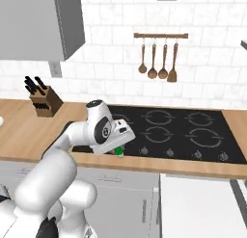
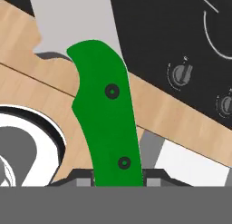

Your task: Pick up the knife from the drawer and place it on the cutting board. Then place the meat from the plate to the cutting board.

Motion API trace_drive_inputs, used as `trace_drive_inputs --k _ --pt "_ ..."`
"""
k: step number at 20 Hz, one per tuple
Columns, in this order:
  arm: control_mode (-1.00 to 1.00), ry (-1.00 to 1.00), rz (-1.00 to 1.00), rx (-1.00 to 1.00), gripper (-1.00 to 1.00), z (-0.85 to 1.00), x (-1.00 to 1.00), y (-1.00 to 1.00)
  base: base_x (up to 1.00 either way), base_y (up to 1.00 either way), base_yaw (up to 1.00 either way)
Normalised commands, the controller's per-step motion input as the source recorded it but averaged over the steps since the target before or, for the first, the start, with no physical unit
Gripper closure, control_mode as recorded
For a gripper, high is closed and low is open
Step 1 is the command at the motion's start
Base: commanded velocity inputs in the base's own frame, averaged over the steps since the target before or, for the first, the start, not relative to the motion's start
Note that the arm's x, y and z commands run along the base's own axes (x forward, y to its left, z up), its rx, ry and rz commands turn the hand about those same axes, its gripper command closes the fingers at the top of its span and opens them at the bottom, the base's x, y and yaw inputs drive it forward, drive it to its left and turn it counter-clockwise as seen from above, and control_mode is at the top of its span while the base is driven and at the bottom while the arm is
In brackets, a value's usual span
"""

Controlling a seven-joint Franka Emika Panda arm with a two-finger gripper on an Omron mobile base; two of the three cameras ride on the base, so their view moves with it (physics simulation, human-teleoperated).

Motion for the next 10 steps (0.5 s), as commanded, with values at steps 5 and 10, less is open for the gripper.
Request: trace_drive_inputs --k 5,10 --pt "1.00 0.00 0.00 0.00 1.00 0.00 0.00 0.00 -0.61 0.97 0.43" --pt "1.00 0.00 0.00 0.00 1.00 0.00 0.00 0.00 -0.88 0.48 0.32"
